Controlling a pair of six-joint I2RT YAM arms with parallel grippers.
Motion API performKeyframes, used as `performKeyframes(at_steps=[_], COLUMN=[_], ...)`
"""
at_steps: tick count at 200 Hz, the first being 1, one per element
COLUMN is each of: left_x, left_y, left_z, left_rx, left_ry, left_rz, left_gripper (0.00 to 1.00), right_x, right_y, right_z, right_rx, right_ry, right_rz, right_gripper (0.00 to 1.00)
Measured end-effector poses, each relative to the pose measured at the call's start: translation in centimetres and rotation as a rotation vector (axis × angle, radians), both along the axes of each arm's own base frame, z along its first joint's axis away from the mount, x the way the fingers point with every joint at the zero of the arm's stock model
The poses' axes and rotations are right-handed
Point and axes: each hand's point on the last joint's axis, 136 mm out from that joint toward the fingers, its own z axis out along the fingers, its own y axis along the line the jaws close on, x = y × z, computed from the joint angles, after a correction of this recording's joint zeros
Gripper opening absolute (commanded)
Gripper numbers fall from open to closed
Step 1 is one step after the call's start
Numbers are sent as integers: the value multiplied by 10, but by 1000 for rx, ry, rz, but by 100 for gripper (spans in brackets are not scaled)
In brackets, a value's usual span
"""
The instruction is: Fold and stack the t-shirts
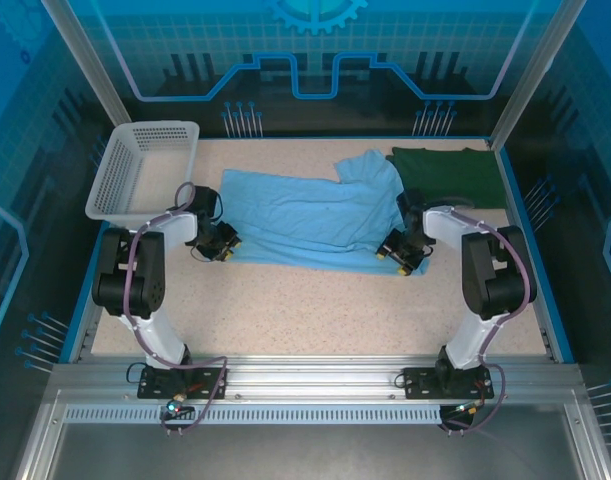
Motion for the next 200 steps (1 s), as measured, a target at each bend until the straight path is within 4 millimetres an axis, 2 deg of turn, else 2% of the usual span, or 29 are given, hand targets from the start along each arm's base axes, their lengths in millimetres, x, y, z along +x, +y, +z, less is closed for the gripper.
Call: performKeyframes(at_steps=[35, 85, 162, 181, 200], left_x=[-3, -21, -95, -113, -124], left_y=[12, 16, 28, 30, 32], left_z=[1, 1, 7, 12, 19], left_rx=[82, 113, 157, 162, 165], left_ry=[19, 45, 153, 164, 171], left_rz=[-37, -65, -45, -23, -10], left_gripper=[30, 31, 33, 38, 40], right_x=[-6, -19, -67, -84, -91], right_y=[-15, -19, -29, -33, -34], right_z=[-2, -3, -5, -6, -6], right_rx=[-8, -12, -41, -54, -60], right_ry=[53, 82, 135, 156, 161], right_rz=[-66, -69, -66, -65, -53], right_gripper=[62, 69, 73, 77, 78])
